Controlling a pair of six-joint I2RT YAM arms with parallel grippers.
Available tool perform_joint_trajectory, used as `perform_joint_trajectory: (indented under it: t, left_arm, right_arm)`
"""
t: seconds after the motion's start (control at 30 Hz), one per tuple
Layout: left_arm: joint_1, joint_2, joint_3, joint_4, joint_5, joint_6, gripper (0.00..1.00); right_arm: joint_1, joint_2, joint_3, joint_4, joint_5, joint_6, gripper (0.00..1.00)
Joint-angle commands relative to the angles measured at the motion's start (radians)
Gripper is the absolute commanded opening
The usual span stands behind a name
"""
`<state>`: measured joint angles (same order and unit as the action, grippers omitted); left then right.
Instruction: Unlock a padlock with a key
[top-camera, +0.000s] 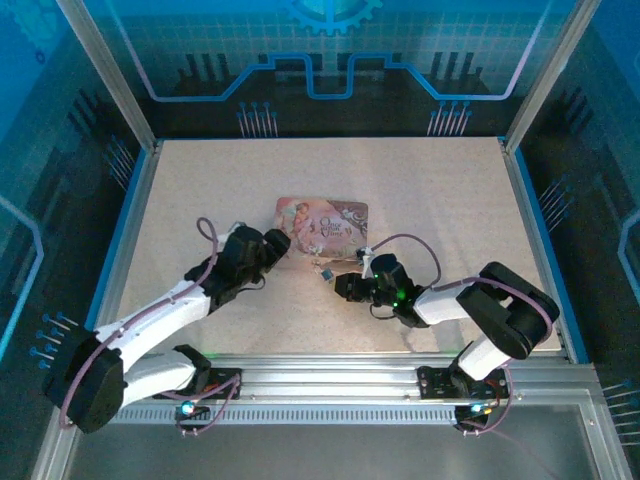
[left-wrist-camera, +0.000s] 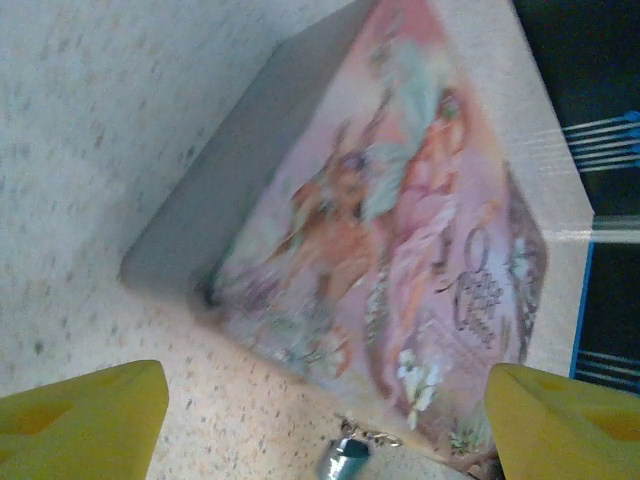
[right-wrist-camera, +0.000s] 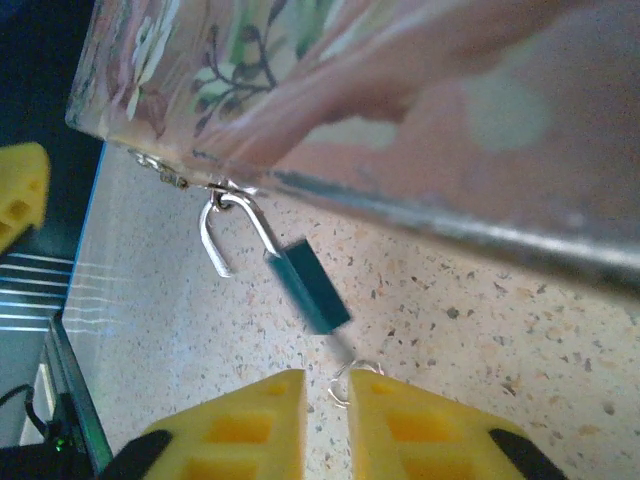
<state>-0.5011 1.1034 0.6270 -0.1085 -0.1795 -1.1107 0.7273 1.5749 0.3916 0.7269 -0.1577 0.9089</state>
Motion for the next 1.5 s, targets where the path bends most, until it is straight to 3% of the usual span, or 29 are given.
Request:
perform_joint_trajectory:
  t: [0.0,0.1,0.27,0.33,0.53,0.83,0.97,1.47]
  left_arm:
    - [0.054,-0.033,0.055,-0.07,0.096,0.248,0.87]
    - [0.129,-0.017,0.061,-0.082,0.165,0.318,0.91]
    - [0.265,0.042,0.064,-0.039,0.375,0.391,0.91]
    - [0.283,0.07,0.086,-0.054,0.405,0.429,0.9]
    - [0.286,0.177,0.15,-0.093,0.414,0.511,0.83]
    - [0.286,0.353,0.203,-0.057,0.389,0.546,0.72]
    - [0.285,0.405,0.216,-0.046,0.399,0.549,0.62]
    - [0.205,0.312,-0.022,0.089,0.366,0.373,0.58]
  right_arm:
    - [0.0,0.001,-0.011,0.029,0.023,-0.001,0.27]
    - [-0.001,-0.014,-0.014,0.016,0.032,-0.011,0.35]
    - [-0.002,-0.046,-0.017,0.031,0.037,-0.068,0.43]
    - [-0.004,-0.067,-0.025,0.047,0.039,-0.1,0.49]
    - [-0.005,-0.124,-0.034,0.037,0.062,-0.158,0.6]
    - [-0.028,-0.136,-0.036,0.056,0.039,-0.188,0.65]
    - [-0.043,-0.131,-0.03,0.052,0.025,-0.206,0.66]
    - [-0.203,0.046,0.112,0.148,-0.203,-0.28,0.67]
